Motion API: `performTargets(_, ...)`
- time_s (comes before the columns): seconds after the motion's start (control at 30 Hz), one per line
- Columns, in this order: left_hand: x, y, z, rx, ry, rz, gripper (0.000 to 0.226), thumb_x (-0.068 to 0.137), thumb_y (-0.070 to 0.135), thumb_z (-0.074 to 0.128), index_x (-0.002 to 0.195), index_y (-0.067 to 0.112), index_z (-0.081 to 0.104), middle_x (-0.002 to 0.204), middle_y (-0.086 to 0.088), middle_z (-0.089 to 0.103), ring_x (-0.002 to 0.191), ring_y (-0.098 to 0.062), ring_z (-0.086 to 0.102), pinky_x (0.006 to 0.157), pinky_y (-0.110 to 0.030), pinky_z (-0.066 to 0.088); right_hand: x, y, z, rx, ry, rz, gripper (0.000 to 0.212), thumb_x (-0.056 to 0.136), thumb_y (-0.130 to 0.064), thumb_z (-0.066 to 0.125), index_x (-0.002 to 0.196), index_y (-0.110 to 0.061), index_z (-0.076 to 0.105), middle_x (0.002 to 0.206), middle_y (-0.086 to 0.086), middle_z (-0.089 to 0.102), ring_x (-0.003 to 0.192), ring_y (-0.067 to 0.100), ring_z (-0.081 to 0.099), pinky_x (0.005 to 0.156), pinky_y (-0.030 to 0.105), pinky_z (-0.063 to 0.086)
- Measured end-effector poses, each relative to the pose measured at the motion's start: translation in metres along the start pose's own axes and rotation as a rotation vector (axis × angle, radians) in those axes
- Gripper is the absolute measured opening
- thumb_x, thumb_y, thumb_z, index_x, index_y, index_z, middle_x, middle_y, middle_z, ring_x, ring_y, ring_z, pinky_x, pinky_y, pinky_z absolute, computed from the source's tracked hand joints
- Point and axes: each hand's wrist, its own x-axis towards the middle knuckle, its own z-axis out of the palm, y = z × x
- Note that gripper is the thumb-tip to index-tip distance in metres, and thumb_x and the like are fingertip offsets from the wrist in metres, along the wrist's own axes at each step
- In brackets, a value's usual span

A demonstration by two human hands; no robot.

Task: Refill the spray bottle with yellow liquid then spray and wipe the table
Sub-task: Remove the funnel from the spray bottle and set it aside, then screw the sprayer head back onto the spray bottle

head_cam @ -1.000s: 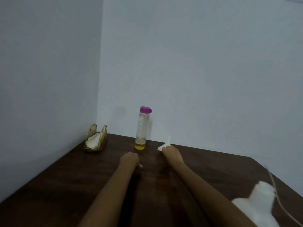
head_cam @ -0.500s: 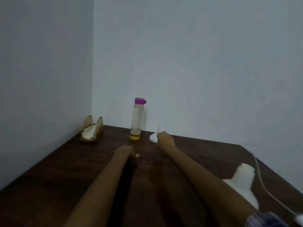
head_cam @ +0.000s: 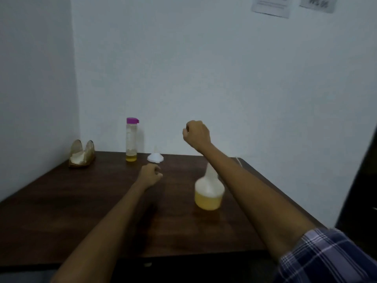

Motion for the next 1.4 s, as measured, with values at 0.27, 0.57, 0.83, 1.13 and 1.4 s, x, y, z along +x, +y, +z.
performTargets(0.27, -0.046, 0.078, 0.057, -0.201, -0.2, 0.072, 0.068, 0.083, 0.028, 0.069, 0.14, 0.005, 0.04, 0.137, -0.014, 0.05, 0.123, -0.025, 0.05, 0.102, -0.036, 0.043, -0.128, 0.163, -0.056, -0.326, -0.236, 0.522, 0.036, 0.094, -0.042, 0.047, 0.091, -0.008, 0.06, 0.103, 0.01, 0.065, 0.095, 0.027, 0.063, 0.077, 0.031, 0.048)
performTargets(0.57, -0.042, 0.11, 0.099, -0.191, 0.032, 0.139, 0.054, 0.084, 0.031, 0.068, 0.125, 0.002, 0.049, 0.125, -0.014, 0.056, 0.114, -0.026, 0.052, 0.083, -0.029, 0.041, -0.194, 0.236, -0.052, -0.02, -0.398, 0.848, 0.077, 0.072, -0.065, 0.065, 0.12, -0.006, 0.059, 0.125, 0.011, 0.06, 0.115, 0.025, 0.057, 0.084, 0.031, 0.046)
performTargets(0.83, -0.034, 0.111, 0.097, -0.06, 0.071, 0.114, 0.045, 0.086, 0.031, 0.065, 0.117, 0.0, 0.054, 0.12, -0.015, 0.059, 0.112, -0.029, 0.054, 0.088, -0.036, 0.043, -0.182, 0.235, -0.049, 0.479, -0.339, 0.802, 0.021, 0.073, -0.024, 0.08, 0.085, -0.028, 0.063, 0.059, 0.004, 0.069, 0.059, 0.001, 0.065, 0.061, 0.011, 0.049)
performTargets(1.13, -0.034, 0.114, 0.096, -0.057, 0.061, 0.093, 0.043, 0.085, 0.031, 0.066, 0.115, 0.001, 0.055, 0.117, -0.015, 0.06, 0.109, -0.028, 0.054, 0.085, -0.035, 0.042, -0.16, 0.24, -0.105, 0.485, 0.307, 0.613, 0.047, 0.056, -0.028, 0.091, 0.085, -0.01, 0.059, 0.087, 0.007, 0.063, 0.076, 0.023, 0.058, 0.064, 0.032, 0.051)
performTargets(1.4, -0.034, 0.118, 0.094, -0.05, 0.053, 0.056, 0.045, 0.085, 0.032, 0.066, 0.116, 0.001, 0.054, 0.12, -0.015, 0.058, 0.112, -0.029, 0.053, 0.086, -0.034, 0.042, -0.168, 0.25, -0.128, 0.426, 0.25, 0.446, 0.042, 0.058, -0.025, 0.09, 0.081, -0.012, 0.058, 0.081, 0.006, 0.06, 0.071, 0.021, 0.056, 0.054, 0.022, 0.046)
